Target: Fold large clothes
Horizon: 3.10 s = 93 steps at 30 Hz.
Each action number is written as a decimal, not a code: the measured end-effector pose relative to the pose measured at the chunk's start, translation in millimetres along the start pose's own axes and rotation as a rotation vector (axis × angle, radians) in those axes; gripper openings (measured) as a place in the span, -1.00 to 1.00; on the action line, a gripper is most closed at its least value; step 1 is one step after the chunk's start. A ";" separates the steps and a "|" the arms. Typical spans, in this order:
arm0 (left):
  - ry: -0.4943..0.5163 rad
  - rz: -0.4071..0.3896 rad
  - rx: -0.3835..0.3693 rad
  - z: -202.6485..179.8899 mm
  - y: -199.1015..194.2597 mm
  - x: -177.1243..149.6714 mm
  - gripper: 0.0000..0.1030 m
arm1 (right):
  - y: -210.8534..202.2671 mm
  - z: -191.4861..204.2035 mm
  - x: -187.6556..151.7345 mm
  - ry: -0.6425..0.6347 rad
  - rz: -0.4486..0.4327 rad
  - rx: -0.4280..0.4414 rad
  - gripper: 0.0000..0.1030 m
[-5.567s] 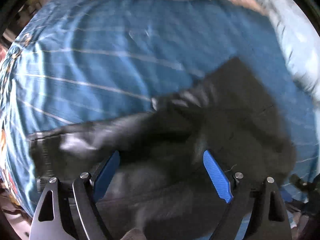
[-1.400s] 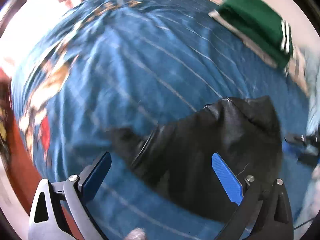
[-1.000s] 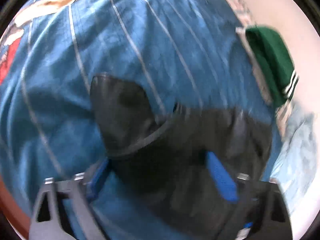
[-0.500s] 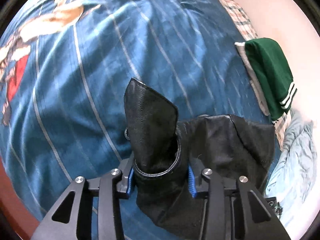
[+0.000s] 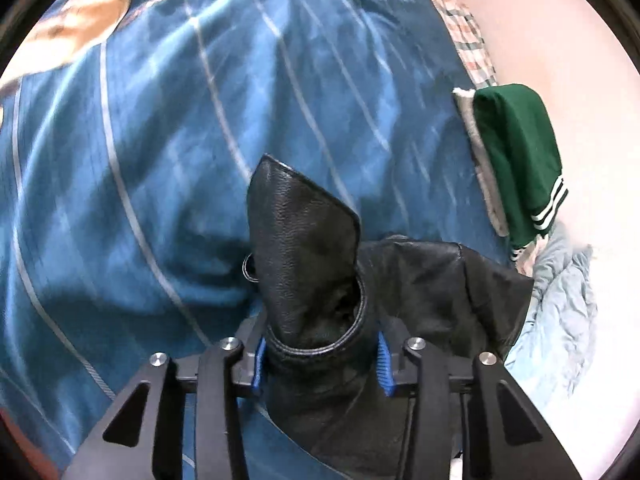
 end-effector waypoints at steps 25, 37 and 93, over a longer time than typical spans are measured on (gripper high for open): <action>0.284 -0.062 -0.296 -320.5 -17.5 204.2 -0.33 | -75.3 349.3 169.0 -0.152 -0.227 0.191 -0.10; 0.305 -0.113 -0.305 -366.0 191.0 297.0 -0.33 | -39.0 341.5 479.6 -0.084 -0.088 0.120 -0.10; 1.167 -0.151 0.157 -498.0 -237.9 59.7 0.93 | -282.0 601.1 -156.9 -0.337 -1.079 -1.245 0.81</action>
Point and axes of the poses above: each gripper's, at about its wrist camera, not at the fingertips, and y roughly the way its jaws point, z to its left, x to its top, the point moved 10 cm from there along y, roughly the way its jaws point, and after that the axes turned 14 degrees about -x, right-handed, at the moved point
